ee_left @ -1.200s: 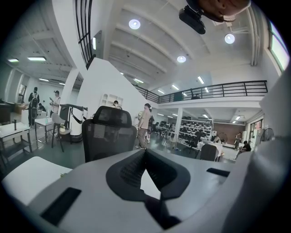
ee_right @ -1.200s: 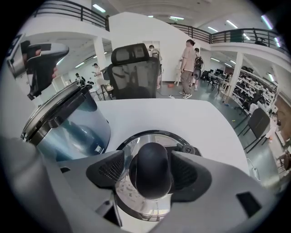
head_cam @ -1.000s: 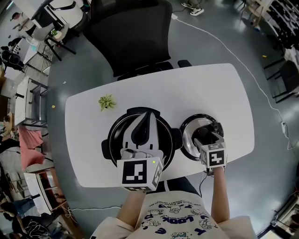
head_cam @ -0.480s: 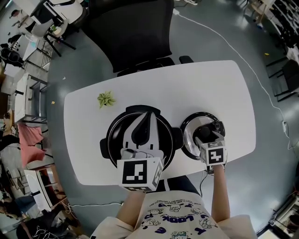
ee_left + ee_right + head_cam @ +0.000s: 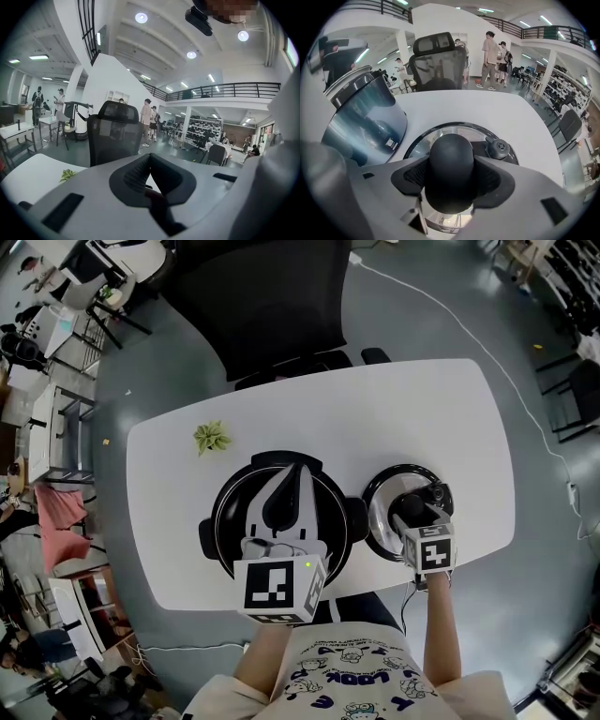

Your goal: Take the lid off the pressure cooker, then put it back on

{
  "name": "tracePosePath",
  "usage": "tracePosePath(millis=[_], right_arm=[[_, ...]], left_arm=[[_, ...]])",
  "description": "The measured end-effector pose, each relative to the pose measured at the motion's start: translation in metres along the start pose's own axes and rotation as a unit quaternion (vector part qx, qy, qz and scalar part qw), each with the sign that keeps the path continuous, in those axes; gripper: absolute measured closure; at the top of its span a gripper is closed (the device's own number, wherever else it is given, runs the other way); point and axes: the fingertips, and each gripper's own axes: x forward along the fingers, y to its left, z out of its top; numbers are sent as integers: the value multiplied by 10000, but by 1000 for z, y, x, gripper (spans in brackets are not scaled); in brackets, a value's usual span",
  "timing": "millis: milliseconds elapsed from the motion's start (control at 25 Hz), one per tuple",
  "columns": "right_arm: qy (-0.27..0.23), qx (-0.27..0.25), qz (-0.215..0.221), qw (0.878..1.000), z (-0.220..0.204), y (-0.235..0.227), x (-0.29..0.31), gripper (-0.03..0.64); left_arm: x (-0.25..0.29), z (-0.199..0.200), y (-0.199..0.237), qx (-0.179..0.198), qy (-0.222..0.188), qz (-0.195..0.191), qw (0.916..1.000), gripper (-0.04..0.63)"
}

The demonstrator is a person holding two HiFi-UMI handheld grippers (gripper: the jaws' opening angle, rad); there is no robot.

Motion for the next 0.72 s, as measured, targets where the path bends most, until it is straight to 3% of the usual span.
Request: tracePosePath(millis=[720], right_arm=[[-107,-16,-24,9999,0,-3,4,324]], left_arm=[[-3,-7,11,-65,58,117,9999,581]])
